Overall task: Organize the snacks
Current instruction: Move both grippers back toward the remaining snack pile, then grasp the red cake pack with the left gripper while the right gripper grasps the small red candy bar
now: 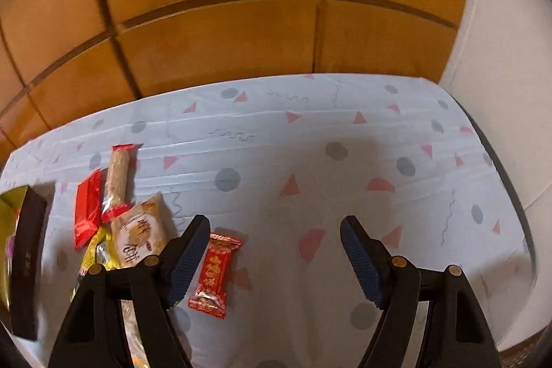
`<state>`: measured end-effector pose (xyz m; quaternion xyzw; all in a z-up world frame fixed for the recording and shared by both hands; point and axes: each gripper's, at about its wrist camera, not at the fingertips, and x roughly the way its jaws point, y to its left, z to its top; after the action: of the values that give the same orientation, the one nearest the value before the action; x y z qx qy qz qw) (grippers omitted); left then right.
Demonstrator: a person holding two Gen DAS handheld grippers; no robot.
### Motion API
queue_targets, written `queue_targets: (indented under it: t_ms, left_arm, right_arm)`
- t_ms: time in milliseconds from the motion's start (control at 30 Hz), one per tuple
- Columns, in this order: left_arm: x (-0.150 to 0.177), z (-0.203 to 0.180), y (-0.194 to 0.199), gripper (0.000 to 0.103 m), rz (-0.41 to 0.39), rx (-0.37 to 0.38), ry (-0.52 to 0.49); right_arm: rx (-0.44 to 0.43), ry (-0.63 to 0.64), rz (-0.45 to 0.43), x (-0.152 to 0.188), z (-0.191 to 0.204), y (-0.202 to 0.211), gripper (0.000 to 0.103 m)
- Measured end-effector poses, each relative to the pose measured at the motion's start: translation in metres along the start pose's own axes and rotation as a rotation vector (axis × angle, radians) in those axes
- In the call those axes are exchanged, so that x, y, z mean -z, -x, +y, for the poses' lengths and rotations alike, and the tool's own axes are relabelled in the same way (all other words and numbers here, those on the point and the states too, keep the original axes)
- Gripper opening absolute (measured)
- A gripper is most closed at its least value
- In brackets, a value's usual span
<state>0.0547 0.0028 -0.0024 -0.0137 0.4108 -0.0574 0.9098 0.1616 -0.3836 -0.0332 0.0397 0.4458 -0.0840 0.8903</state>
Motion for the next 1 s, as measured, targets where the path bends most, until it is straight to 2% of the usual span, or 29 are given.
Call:
queue_targets:
  t_ms: [400, 567, 667, 800, 1000]
  left_arm:
    - [-0.013, -0.034, -0.052, 0.048, 0.134, 0.08, 0.007]
    - [-0.027, -0.039, -0.072, 0.048, 0.162, 0.098, 0.028]
    - [-0.039, -0.038, -0.088, 0.048, 0.188, 0.134, 0.067]
    - [-0.055, -0.042, -0.112, 0.048, 0.214, 0.127, 0.091]
    - [-0.08, -0.055, -0.148, 0.05, 0.246, 0.157, 0.105]
  right_arm:
    - [-0.021, -0.054, 0.018, 0.004, -0.007, 0.0, 0.081]
    - [-0.031, -0.061, 0.022, 0.003, -0.008, 0.0, 0.081]
    - [-0.031, -0.05, 0.016, 0.003, -0.005, 0.001, 0.081]
    - [-0.038, -0.054, 0.009, 0.002, -0.006, 0.003, 0.081]
    - [-0.038, -0.053, 0.009, 0.002, -0.005, 0.002, 0.083]
